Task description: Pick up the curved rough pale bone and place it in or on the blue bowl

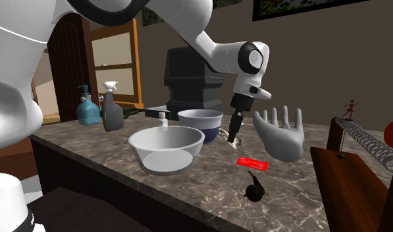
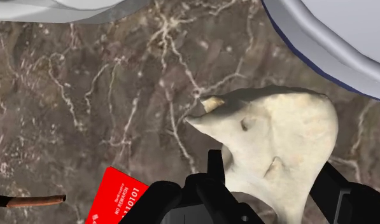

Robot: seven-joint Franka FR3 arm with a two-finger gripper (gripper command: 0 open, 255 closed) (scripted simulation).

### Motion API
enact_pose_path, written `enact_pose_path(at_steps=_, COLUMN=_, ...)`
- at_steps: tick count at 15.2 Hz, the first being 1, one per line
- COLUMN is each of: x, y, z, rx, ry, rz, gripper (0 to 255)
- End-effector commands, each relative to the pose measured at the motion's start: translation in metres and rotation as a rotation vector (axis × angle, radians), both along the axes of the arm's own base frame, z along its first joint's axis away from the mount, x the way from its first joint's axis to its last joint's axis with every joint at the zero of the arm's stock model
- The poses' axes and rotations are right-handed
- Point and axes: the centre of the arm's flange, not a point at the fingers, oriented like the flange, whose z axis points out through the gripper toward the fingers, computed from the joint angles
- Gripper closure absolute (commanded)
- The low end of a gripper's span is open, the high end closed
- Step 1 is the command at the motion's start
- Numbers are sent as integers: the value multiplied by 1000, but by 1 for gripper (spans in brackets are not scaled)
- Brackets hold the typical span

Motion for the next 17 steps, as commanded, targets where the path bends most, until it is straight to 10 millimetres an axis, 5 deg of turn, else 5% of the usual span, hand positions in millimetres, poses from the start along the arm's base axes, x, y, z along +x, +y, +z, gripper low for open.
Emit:
enact_pose_path(at_steps=1, x=0, y=0, z=8, rx=0, ry=0, rz=0, gripper=255)
enact_pose_path(at_steps=17, x=0, y=0, z=93, rx=0, ry=0, rz=0, gripper=255)
